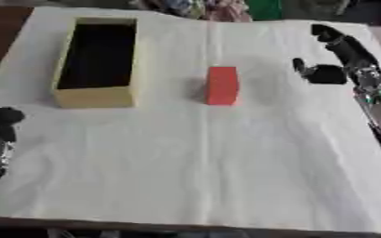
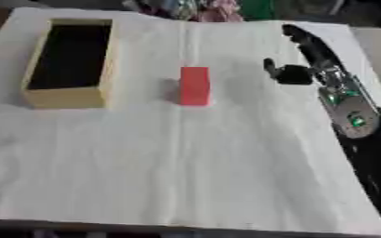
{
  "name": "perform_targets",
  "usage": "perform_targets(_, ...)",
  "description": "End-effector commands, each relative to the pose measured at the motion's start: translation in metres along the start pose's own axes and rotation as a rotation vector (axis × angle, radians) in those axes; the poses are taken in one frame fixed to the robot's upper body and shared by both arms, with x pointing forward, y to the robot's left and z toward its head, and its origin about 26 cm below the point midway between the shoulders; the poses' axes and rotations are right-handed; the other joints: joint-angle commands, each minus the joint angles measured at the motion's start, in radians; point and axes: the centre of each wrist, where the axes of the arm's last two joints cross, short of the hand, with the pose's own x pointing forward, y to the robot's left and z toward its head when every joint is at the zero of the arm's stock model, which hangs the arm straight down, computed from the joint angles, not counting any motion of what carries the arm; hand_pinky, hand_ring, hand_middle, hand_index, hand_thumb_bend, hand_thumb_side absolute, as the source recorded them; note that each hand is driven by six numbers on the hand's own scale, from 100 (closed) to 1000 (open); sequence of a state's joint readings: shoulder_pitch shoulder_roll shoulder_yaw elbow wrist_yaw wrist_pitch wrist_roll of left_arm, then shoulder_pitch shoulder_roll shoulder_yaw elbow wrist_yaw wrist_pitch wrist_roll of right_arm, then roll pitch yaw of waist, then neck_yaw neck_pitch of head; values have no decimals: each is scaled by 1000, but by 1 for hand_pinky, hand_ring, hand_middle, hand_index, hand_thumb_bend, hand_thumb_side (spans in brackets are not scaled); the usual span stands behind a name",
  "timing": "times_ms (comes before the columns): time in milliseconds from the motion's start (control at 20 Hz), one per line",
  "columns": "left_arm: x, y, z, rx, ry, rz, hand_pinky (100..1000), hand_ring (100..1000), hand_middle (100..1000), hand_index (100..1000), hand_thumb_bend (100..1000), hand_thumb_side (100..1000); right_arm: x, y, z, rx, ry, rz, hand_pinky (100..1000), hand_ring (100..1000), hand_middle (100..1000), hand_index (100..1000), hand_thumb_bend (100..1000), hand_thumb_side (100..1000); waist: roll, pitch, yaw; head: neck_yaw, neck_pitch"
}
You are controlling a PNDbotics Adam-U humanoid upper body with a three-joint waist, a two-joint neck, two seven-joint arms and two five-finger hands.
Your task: Pick up objects on the table and place them in the box.
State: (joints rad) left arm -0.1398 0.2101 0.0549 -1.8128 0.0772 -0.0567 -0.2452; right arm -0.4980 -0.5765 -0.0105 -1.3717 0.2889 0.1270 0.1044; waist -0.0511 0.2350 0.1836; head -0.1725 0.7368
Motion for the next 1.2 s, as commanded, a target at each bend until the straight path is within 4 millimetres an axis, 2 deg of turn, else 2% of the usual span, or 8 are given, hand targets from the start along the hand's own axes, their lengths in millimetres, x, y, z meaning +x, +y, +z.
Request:
perform_targets(50, 5, 3, -1, 3, -15, -12, 1000, 817, 691, 762, 100, 288, 7, -15, -1, -22, -24, 38, 999, 1000, 948, 1000, 224, 150, 3, -16, -1, 0, 4)
perform_targets(650, 5, 3, -1, 2, -15, -12, 1000, 817, 691, 762, 100, 287, 13, -18, -3, -6, -35, 57, 1000, 1000, 949, 1000, 224, 154, 2, -19, 0, 0, 5)
perform_targets(1100, 4, 3, -1, -3, -13, -11, 1000, 817, 691, 762, 100, 289, 48, -22, -17, 110, -127, 142, 1000, 1000, 951, 1000, 250, 162, -2, -22, 7, -3, 2)
perform_targets(1150, 4, 3, -1, -3, -13, -11, 1000, 817, 691, 762, 100, 289, 52, -22, -19, 129, -139, 149, 1000, 1000, 951, 1000, 282, 179, -3, -22, 8, -3, 2)
perform_targets(1200, 4, 3, -1, -4, -13, -11, 1000, 817, 691, 762, 100, 289, 57, -21, -21, 150, -151, 156, 1000, 1000, 952, 1000, 254, 169, -3, -22, 9, -3, 2)
